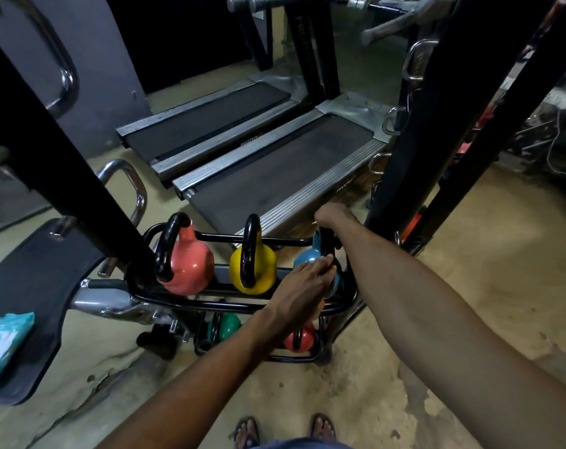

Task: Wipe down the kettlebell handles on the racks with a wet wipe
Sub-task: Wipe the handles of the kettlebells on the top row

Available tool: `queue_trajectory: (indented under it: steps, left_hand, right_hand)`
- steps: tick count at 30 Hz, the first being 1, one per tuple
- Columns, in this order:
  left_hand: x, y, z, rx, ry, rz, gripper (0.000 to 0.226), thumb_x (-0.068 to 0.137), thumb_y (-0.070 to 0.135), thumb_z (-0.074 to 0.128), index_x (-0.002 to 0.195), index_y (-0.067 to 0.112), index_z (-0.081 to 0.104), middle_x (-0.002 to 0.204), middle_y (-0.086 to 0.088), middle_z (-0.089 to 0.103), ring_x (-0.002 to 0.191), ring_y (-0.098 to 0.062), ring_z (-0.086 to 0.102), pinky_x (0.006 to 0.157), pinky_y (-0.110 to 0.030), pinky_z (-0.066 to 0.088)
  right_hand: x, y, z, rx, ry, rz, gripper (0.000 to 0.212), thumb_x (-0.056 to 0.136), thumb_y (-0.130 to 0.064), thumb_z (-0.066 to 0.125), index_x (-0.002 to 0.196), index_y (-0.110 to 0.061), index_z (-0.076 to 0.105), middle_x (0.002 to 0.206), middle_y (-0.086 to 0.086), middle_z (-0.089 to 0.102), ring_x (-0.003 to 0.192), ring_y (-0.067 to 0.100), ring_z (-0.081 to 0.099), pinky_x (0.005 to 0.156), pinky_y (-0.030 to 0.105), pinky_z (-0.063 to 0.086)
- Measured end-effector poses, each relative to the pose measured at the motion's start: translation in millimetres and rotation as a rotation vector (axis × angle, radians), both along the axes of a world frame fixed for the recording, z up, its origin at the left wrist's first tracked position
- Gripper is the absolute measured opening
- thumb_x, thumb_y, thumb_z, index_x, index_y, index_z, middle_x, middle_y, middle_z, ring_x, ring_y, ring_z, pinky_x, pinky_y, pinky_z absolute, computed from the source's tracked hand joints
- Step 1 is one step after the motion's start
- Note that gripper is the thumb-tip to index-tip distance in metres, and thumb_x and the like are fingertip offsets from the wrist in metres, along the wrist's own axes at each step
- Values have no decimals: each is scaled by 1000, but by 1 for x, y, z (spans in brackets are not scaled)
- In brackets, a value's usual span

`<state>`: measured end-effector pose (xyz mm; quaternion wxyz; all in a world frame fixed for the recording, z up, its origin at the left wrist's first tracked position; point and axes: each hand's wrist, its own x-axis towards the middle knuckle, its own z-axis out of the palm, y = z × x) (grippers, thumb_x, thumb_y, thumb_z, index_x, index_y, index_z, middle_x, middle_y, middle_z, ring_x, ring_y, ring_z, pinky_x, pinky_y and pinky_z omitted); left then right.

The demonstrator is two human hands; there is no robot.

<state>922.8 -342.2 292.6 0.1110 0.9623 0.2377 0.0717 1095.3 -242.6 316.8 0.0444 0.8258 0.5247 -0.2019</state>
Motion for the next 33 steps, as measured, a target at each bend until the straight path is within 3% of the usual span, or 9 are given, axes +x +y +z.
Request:
queue_trajectory:
  steps: [4,12,15,18,21,23,25,28,33]
  left_hand:
    - [0,1,1,1,-13,-14,67,91,3,56,154,10,35,163,-10,25,144,-28,35,118,-36,30]
    - [-2,-5,7,14,-41,-12,63,96,6,51,156,6,30,164,-13,23,145,-29,31,120,-35,24]
    - [-4,-4,4,16,-46,-13,63,98,7,48,157,8,26,166,-11,17,148,-27,24,121,-34,21]
    - [-4,-2,0,-10,-8,0,66,98,10,52,158,13,24,167,-7,12,150,-26,21,120,-35,24]
    - [-5,-1,-2,-16,4,9,76,91,7,65,157,16,29,166,-7,17,149,-28,26,117,-40,33]
    - [-6,-1,-5,2,9,-2,77,89,6,68,156,16,32,165,-8,20,148,-28,28,117,-40,33]
    - [-7,-1,-6,-22,-5,1,77,89,4,66,156,17,31,165,-6,19,149,-28,27,118,-41,32]
    - [-5,0,-11,-56,-26,12,76,91,4,59,158,16,25,166,-5,16,151,-25,21,121,-38,23]
    - [-13,-5,-17,-82,-50,1,74,92,6,55,159,16,23,166,-2,17,151,-17,20,121,-30,8]
  right_hand:
    - [-18,2,0,9,-146,54,34,101,-14,47,131,-6,62,137,16,61,125,32,59,93,39,50]
    - [-25,-1,-6,108,-214,254,29,100,-13,53,126,-11,65,130,9,64,117,28,64,78,36,48]
    - [-16,-3,1,121,-130,-4,30,97,-19,56,123,-7,66,127,14,66,116,32,65,87,38,54]
    - [-1,-12,-12,222,283,-453,38,100,-22,49,129,-2,63,131,18,64,119,36,62,93,38,54]
    - [2,-28,-47,364,1078,-948,47,95,-22,41,122,8,66,112,25,71,87,39,73,66,35,57]
    - [2,-44,-63,364,1394,-1061,48,91,-22,41,116,10,68,104,28,72,68,36,72,54,34,58]
    - [-6,-56,-65,388,1490,-1050,37,93,-17,46,103,9,71,90,25,73,59,30,69,48,29,55]
    - [-21,-81,-63,572,1345,-1094,29,99,-18,52,81,-5,71,64,9,71,55,21,68,51,25,53]
    - [-41,-131,-62,693,839,-772,39,100,-25,53,63,-18,62,62,0,60,63,18,57,61,32,41]
